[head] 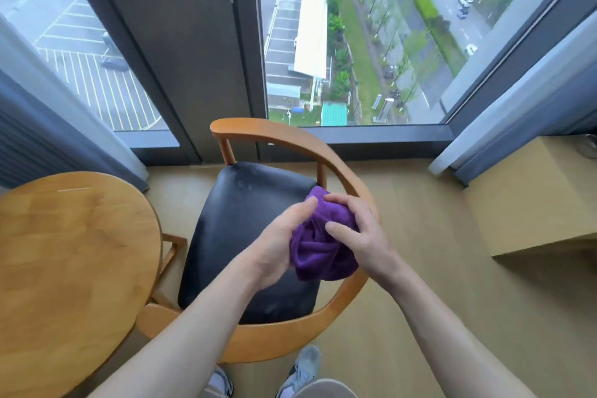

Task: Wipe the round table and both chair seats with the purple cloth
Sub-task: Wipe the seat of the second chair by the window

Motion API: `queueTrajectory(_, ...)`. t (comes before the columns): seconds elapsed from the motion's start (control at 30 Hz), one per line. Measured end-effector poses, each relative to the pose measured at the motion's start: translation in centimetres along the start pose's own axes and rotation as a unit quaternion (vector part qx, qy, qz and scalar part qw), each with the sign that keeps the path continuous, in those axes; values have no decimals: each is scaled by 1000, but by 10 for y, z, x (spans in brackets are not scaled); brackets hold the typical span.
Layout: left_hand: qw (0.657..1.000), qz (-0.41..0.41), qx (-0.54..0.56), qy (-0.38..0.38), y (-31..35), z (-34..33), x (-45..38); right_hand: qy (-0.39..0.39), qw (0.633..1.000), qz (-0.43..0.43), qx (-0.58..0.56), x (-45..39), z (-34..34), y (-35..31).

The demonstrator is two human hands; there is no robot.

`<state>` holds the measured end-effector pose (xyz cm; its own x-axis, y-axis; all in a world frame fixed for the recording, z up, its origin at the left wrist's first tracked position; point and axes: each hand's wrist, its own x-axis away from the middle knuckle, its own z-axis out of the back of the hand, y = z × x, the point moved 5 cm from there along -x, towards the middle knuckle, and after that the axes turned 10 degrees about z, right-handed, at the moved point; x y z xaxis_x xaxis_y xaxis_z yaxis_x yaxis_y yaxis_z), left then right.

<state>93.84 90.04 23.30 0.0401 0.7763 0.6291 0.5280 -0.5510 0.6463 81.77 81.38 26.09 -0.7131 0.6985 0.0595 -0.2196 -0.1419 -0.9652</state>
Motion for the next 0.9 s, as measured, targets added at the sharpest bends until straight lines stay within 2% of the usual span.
queueTrajectory(0.07, 998, -25, -46, 36, 6, -15, 17, -21, 1000, -1, -21, 10, 7, -17)
queueTrajectory(0.17, 992, -62, -83, 68, 15, -34, 49, -21, 1000, 13, 9, 30, 10, -47)
queueTrajectory(0.27, 987, -110, -107, 47, 22, -53, 70, 16, 991, 68, 111, 55, 13, -82)
queueTrajectory(0.33, 985, -135, -106, 19, 26, -58, 83, 25, 987, 91, 130, 71, 17, -99)
queueTrajectory(0.5, 976, -193, -91, -48, 27, -58, 124, 44, 997, 0, -59, 83, 18, -125)
queueTrajectory(0.63, 968, -213, -131, -25, 26, -46, 161, 31, 997, -26, -72, 85, -1, -134)
queueTrajectory(0.77, 959, -204, -195, -8, 29, -33, 198, 14, 994, -6, -111, 92, -22, -142)
queueTrajectory(0.9, 939, -220, -264, 15, 27, -22, 228, 26, 997, 65, -12, 99, -31, -158)
